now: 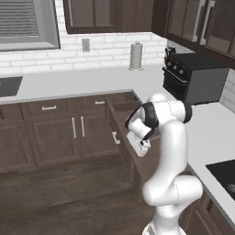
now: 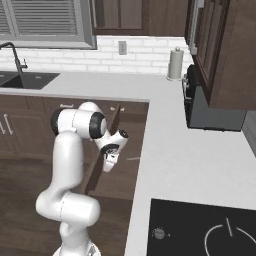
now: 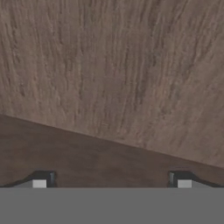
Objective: Take a straw from the drawer in front and place it inside the glass cup on the dining counter.
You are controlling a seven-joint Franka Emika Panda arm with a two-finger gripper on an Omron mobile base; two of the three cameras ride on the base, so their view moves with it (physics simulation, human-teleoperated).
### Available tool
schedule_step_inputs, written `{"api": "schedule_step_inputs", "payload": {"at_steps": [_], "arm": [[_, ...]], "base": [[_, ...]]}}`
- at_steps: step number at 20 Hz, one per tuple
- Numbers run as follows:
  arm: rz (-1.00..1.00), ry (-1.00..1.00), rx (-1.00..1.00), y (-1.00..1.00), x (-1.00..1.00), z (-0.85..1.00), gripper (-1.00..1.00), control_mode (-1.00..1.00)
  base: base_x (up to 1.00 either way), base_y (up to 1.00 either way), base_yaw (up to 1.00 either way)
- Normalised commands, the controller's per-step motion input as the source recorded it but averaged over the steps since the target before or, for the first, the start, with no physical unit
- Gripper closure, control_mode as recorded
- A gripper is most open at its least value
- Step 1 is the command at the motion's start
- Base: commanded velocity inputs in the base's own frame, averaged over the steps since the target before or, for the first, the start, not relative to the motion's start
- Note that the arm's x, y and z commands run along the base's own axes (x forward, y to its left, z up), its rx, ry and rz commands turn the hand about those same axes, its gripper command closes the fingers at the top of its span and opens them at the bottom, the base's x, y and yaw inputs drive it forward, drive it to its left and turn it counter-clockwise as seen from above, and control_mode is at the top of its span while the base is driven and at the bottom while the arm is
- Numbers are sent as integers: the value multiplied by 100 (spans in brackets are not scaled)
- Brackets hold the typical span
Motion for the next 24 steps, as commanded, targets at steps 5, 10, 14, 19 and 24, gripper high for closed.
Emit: {"api": "schedule_step_inputs", "payload": {"at_steps": [5, 10, 14, 19, 24], "arm": [[0, 0, 0, 81, -1, -11, -100, -100], [0, 0, 0, 100, 0, 0, -100, -100], [0, 0, 0, 100, -3, 0, -100, -100], [0, 0, 0, 100, -2, 0, -100, -100], [0, 0, 0, 77, -1, 3, -100, -100]], "base": [[0, 0, 0], [0, 0, 0], [0, 0, 0], [0, 0, 0], [0, 0, 0]]}}
